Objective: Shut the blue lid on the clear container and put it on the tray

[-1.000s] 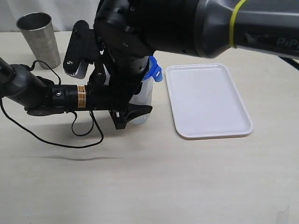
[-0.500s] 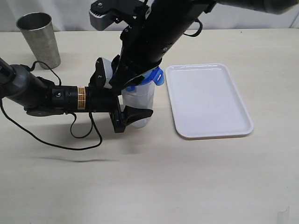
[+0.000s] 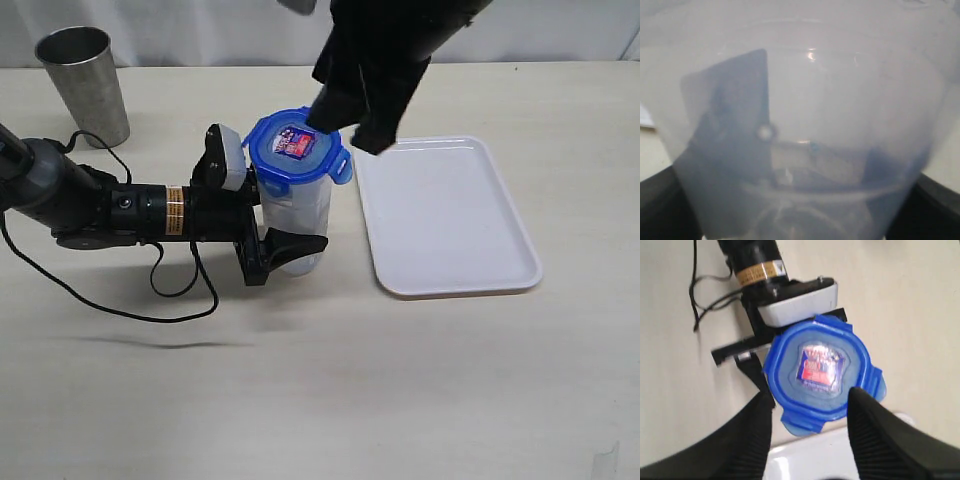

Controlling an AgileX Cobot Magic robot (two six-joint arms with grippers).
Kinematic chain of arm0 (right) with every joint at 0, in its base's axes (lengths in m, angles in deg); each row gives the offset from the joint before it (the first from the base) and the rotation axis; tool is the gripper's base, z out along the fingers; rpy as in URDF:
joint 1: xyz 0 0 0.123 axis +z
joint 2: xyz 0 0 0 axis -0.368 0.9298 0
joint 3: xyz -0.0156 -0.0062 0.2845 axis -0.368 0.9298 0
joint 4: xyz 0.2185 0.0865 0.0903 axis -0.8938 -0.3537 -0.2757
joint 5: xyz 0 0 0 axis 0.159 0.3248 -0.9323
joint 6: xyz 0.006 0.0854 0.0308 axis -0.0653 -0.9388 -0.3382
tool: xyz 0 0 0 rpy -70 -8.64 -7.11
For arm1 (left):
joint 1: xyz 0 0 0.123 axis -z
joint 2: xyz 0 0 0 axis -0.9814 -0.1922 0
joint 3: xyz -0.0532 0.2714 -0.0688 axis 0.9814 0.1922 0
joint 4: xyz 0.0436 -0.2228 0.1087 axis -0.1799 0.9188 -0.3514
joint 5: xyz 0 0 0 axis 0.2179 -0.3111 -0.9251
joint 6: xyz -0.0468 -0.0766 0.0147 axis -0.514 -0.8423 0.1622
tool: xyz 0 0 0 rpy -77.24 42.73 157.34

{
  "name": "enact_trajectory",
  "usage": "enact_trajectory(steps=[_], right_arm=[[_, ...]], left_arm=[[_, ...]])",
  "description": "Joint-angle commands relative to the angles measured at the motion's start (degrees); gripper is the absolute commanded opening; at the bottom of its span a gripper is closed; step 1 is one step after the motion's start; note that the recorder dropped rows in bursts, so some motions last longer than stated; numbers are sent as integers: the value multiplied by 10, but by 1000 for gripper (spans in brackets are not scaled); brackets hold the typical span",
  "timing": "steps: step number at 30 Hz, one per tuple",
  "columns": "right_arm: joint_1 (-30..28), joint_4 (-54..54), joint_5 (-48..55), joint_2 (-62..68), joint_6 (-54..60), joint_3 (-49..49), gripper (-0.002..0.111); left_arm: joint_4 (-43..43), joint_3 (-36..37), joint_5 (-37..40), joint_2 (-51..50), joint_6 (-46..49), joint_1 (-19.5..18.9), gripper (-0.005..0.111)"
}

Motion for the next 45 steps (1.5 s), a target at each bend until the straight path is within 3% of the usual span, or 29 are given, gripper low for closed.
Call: enact_trajectory(steps=[1,6,13,36,45], right_arm=[[53,145,-13,-19,58,29,45],[114,296,-93,-18,56,100,45],[123,464,-202,-18,-12,179,45],[122,460,-227,55,-23,181,41],[122,443,-258,82,-82,181,31]], left_arm=[[-1,2,-12,-1,-1,0,0],[-1,2,-10,-1,-1,0,0],[-2,2,-11,-1,-1,0,0],[-2,2,-15,-1,-1,0,0],[-18,2,-30,-1,-1,0,0]])
